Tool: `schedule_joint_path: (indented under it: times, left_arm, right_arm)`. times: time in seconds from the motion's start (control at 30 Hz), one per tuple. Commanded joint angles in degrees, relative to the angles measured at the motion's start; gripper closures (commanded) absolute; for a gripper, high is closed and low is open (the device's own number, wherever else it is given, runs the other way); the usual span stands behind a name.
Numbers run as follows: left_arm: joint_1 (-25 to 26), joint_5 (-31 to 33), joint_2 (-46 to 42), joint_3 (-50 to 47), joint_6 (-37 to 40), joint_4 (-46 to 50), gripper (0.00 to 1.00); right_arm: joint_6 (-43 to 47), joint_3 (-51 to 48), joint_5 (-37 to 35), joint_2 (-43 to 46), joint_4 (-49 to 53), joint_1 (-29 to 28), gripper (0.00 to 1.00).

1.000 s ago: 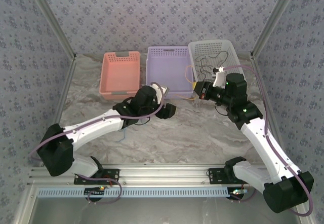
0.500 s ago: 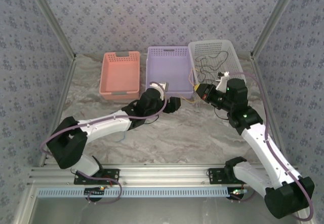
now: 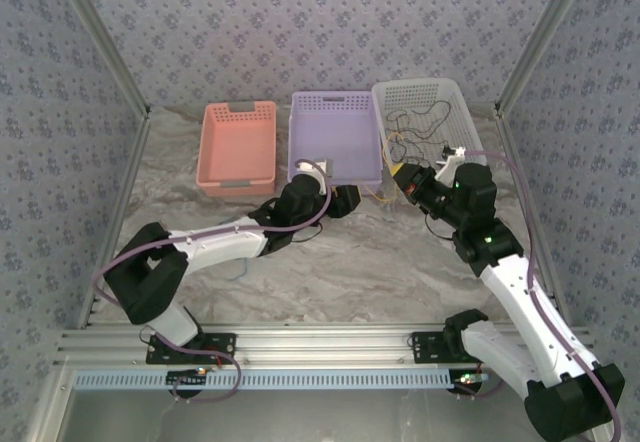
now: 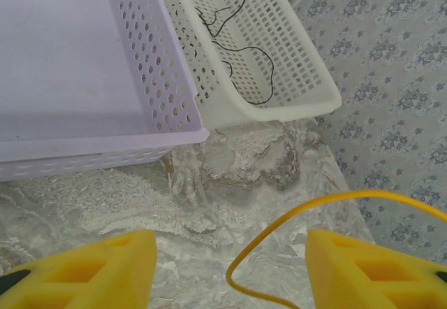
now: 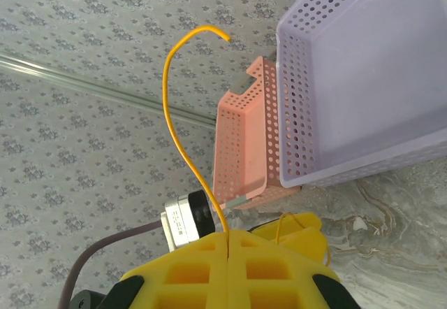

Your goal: Untangle the cables

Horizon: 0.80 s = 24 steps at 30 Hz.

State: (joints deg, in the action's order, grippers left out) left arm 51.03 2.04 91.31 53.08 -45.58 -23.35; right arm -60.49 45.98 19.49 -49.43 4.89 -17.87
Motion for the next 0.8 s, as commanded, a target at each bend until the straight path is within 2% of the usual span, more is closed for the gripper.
schedule_joint_path:
  times: [0.0,0.07,0.37,0.53,0.7,0.77]
  left_arm:
    - [0.09,-1.09,0.8,-0.39,-0.69,-3.36,0.42]
    - [0.1,-1.01,1.05,-0.06,-0.61,-3.41,0.43]
    - [0.04,-0.41,2.82,0.62,-1.45,-3.28,0.61]
    - [0.06,-0.02,2.3,0.15,-0.36,-1.91,0.78]
    - [0.28,-1.59,1.4,-1.36,1.72,-0.25,0.99]
    - [0.82,-2.28,0.87,-2.37,2.86,-0.22,1.0]
  right_arm:
    - [-2.29,-0.82,-0.65,0.54,-2.16,0.33,1.0]
    - [-2.65,-0.96,-0.68,0.58,-2.25,0.3,1.0]
    - [-3.32,-0.88,-1.2,1.59,-1.91,0.6,1.0]
    - [-3.0,-0.63,-1.25,2.59,-0.86,1.76,1.0]
    - [-1.76,1.16,-0.1,2.07,-0.4,4.66,1.0]
    - [-0.86,2.53,0.36,1.23,-0.09,5.59,1.0]
